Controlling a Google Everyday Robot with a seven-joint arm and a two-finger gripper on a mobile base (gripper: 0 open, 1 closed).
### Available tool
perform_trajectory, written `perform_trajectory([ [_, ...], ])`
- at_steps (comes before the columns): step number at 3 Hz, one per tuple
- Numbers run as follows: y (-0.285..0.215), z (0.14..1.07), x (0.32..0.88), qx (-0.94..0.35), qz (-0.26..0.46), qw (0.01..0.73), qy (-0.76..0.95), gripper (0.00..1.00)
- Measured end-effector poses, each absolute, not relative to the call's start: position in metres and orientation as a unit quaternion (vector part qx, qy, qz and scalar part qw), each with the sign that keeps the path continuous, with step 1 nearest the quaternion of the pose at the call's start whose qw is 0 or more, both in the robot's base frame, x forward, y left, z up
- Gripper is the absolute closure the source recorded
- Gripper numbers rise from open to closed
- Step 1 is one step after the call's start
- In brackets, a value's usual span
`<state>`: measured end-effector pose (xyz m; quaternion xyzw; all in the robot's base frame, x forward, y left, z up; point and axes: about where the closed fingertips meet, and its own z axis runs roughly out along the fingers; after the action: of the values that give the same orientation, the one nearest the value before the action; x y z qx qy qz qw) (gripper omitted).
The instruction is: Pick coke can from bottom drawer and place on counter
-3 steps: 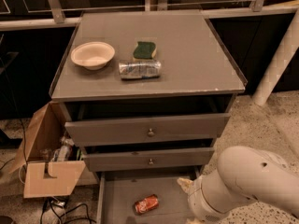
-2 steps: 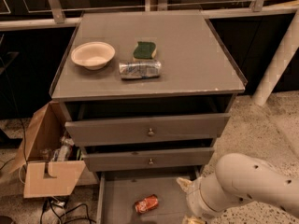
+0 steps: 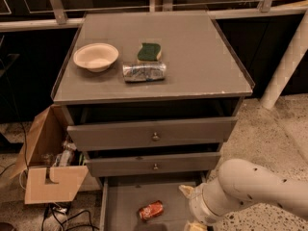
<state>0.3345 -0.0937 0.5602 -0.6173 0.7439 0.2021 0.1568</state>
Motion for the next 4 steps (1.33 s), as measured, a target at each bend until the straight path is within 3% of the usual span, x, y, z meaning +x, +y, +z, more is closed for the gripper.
perform_trajectory([
  [2,-0.117,0.508,0.368,-0.606,0.179,0.206,0.747,0.00],
  [4,-0.115,0.458,0.389,-0.606,0.190,0.203,0.745,0.00],
])
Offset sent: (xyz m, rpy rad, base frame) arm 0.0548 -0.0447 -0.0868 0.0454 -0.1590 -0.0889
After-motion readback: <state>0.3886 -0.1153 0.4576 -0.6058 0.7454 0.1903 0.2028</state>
